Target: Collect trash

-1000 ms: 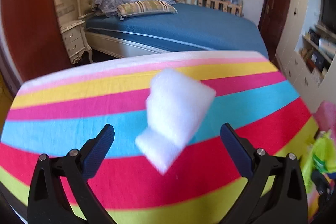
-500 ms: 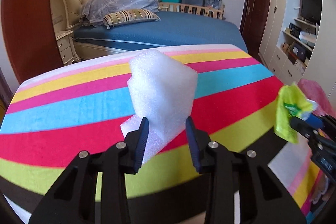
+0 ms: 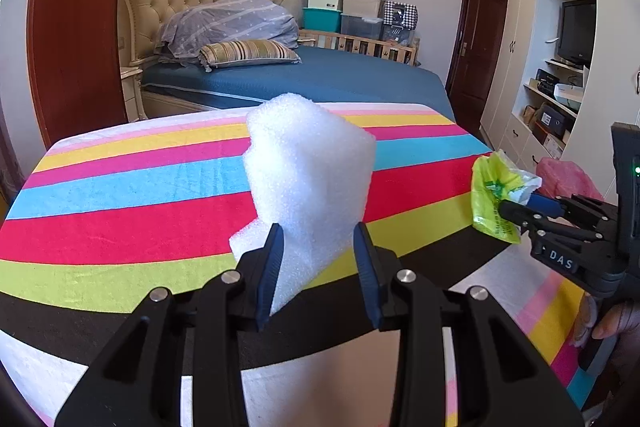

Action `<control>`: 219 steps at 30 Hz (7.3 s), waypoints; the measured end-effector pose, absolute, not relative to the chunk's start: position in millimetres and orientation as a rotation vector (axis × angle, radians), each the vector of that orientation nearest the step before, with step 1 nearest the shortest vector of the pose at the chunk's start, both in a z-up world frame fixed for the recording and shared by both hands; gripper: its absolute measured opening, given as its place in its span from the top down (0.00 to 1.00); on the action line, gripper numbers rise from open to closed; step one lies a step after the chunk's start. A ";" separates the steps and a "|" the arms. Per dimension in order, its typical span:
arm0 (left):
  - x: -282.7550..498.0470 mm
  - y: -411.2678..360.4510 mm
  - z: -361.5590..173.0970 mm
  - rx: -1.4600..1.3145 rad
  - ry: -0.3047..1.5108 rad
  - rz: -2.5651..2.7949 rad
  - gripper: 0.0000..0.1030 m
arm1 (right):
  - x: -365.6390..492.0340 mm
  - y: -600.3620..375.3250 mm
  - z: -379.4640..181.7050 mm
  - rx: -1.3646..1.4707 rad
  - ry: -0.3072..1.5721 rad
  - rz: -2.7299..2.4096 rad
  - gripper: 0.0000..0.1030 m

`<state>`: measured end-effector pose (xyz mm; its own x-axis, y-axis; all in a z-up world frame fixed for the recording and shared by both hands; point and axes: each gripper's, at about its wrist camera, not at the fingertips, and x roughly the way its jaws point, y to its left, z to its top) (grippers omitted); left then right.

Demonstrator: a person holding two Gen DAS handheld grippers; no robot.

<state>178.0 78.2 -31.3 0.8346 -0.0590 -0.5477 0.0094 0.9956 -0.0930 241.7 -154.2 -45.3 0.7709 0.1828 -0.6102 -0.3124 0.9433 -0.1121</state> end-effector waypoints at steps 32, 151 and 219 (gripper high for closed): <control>137.7 36.0 -24.9 0.004 0.557 -0.126 0.66 | 169.7 -192.0 -37.8 -0.157 0.597 0.347 0.66; 144.9 -224.2 4.0 0.139 0.474 -0.494 0.05 | 79.3 -438.5 0.0 -0.005 0.447 -0.057 0.18; 139.7 -205.9 -2.2 0.081 0.435 -0.473 0.05 | 81.3 -419.5 -4.8 -0.021 0.448 -0.014 0.18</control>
